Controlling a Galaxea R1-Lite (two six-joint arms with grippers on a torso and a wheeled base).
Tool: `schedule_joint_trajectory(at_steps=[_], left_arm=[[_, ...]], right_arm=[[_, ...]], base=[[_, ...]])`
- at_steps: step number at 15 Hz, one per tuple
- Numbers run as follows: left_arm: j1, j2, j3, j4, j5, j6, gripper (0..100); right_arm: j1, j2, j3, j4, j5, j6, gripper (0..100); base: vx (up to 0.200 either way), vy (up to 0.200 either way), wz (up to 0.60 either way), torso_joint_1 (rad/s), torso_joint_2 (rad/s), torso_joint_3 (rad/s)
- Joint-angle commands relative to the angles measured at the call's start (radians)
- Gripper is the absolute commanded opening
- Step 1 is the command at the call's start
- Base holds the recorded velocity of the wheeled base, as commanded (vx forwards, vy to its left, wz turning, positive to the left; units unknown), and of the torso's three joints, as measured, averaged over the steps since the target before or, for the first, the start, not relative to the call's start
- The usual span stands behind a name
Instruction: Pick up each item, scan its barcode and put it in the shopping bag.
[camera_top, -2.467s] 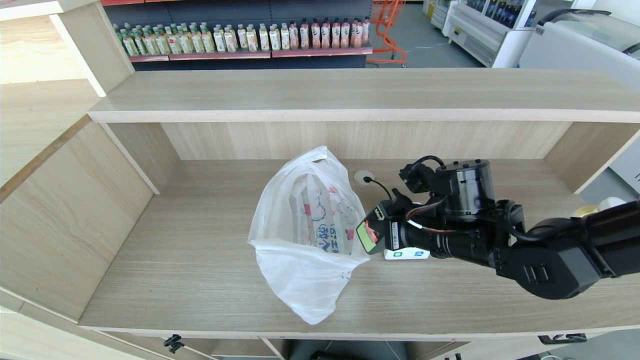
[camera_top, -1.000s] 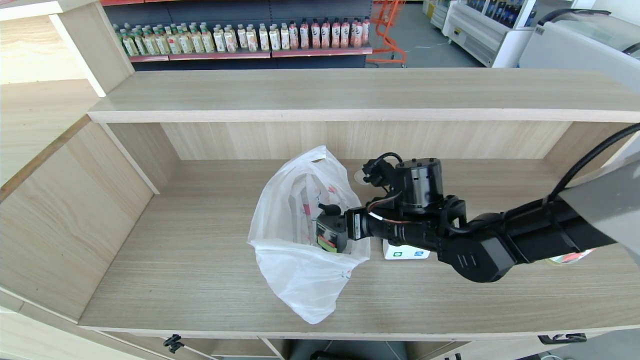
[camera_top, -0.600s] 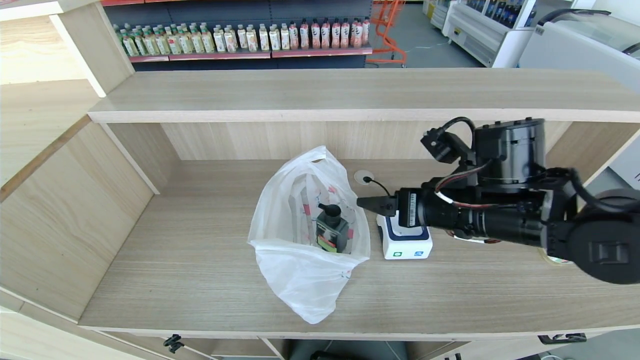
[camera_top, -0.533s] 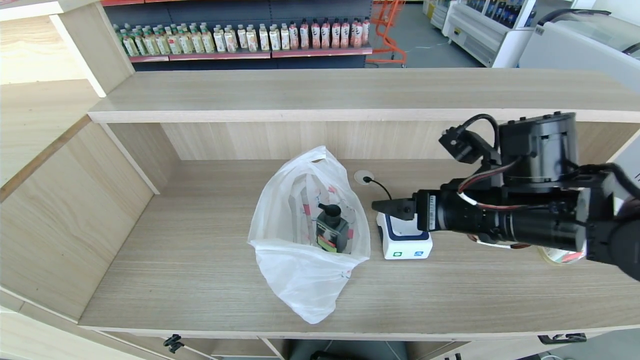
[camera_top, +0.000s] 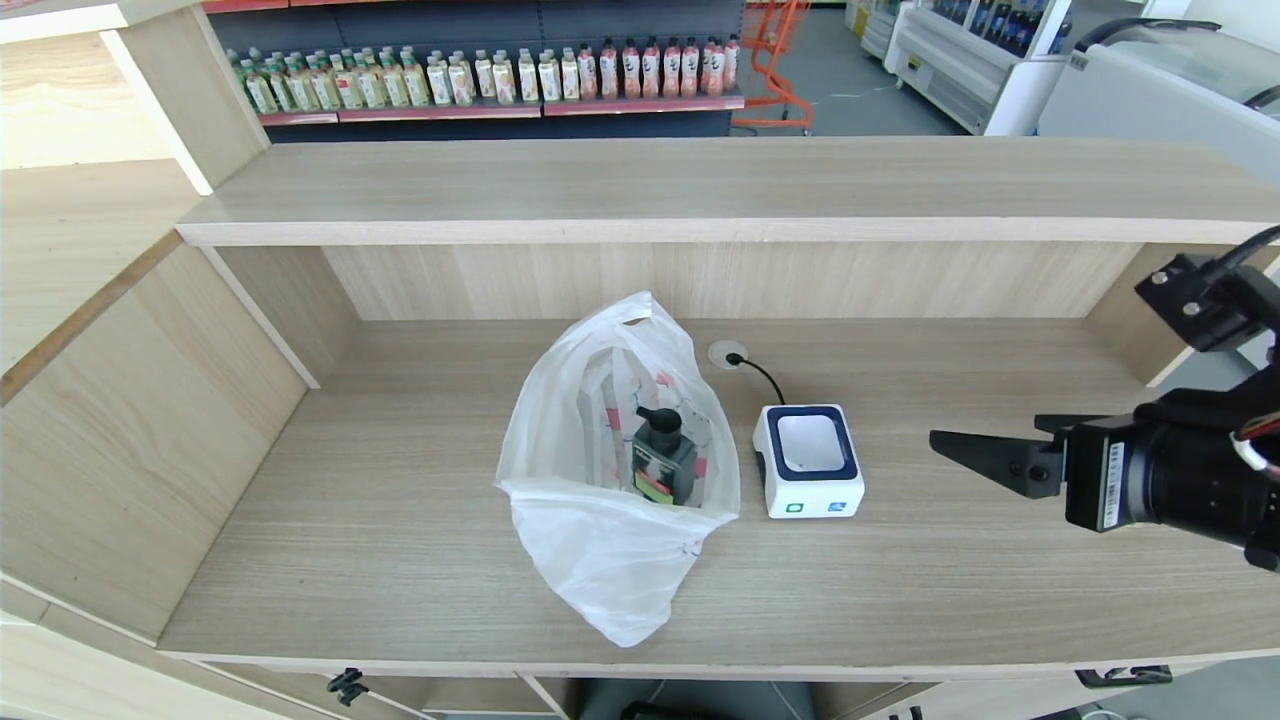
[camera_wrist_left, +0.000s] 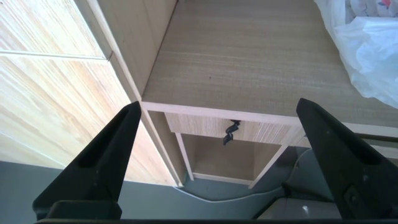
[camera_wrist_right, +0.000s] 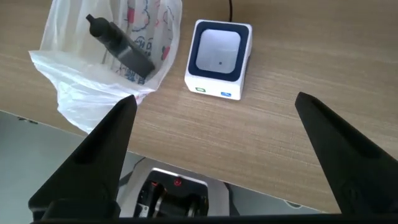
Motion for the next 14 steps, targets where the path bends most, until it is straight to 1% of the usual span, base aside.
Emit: schedule_joint_trajectory(at_steps=[1,4,9,13,14], left_arm=[[0.0,0.0,0.0,0.0,0.0,0.0,100],[0.0,0.0,0.0,0.0,0.0,0.0,100],[0.0,0.0,0.0,0.0,0.0,0.0,100],[0.0,0.001,0.0,0.0,0.0,-0.002,100],[0.002,0.001,0.0,0.0,0.0,0.0,100]], right_arm=[[-0.002,-0.036,0.008,0.0,0.0,0.0,100],[-0.002,-0.033,0.016,0.001,0.0,0.0,100],[-0.002,-0.037,0.039,0.004,0.0,0.003,100],[-0.009,-0.036,0.048,0.004,-0.013,0.003,100],[-0.029,-0.031,0.048,0.004,-0.011,0.003,100]], base=[[0.0,0.0,0.0,0.0,0.0,0.0],[0.0,0.0,0.0,0.0,0.0,0.0],[-0.2,0.0,0.0,0.008,0.01,0.0],[0.0,0.0,0.0,0.0,0.0,0.0],[0.0,-0.2,0.0,0.017,0.0,-0.002]])
